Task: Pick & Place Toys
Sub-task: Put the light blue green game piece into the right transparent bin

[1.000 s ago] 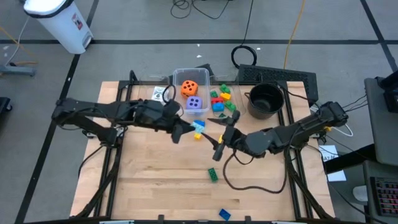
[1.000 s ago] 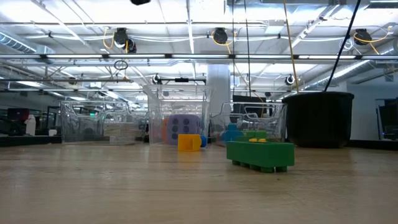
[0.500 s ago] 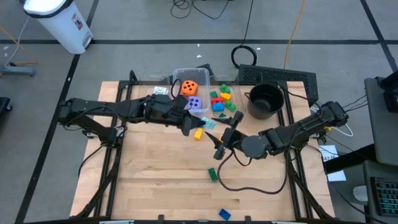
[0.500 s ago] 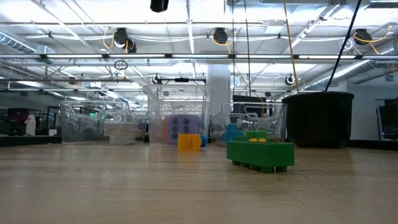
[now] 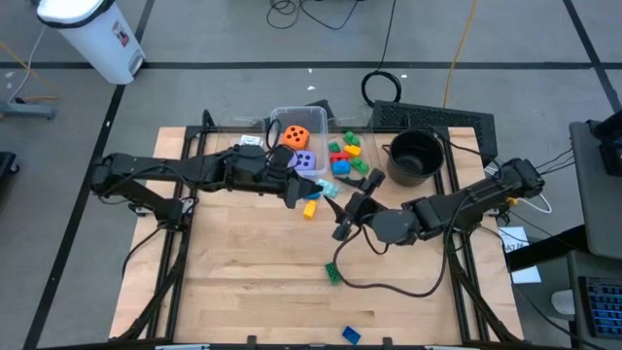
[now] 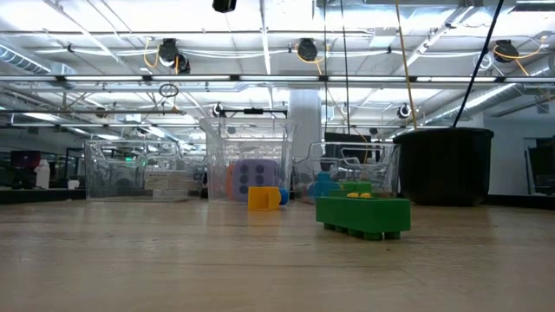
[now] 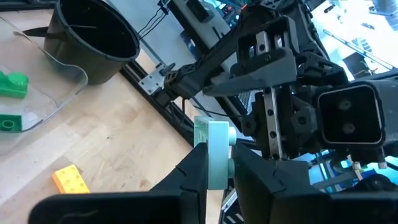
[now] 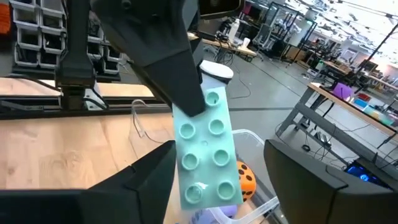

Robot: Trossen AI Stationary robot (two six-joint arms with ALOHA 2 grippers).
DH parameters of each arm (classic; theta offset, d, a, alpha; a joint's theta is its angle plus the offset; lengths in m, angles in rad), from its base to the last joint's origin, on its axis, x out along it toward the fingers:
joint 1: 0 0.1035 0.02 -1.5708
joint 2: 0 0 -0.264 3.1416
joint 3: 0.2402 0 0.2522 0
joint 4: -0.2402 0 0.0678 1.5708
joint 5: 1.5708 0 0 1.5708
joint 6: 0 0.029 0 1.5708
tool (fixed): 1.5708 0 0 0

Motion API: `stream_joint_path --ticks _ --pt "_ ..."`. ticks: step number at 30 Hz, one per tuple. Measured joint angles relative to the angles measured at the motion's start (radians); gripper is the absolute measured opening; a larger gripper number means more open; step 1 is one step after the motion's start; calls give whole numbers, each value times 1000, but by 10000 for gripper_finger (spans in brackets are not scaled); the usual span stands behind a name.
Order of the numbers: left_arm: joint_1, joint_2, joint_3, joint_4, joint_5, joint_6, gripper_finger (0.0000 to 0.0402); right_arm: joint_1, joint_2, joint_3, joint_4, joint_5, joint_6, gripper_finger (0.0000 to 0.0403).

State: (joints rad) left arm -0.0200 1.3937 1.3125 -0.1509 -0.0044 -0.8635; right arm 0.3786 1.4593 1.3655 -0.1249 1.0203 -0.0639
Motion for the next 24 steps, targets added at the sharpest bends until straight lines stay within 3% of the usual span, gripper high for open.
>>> stream_joint_path --ticks 5,11,15,24 --pt "0 0 0 2 -16 -2 44 0 0 0 -5 -2 0 192" --pt "0 0 0 30 -16 -11 53 1 0 0 -24 -4 -1 155" --pt "1 0 -1 32 -15 -11 64 1 0 0 -24 -34 0 152" --pt "0 0 -1 42 -9 -31 44 1 -1 0 -36 -56 0 170"
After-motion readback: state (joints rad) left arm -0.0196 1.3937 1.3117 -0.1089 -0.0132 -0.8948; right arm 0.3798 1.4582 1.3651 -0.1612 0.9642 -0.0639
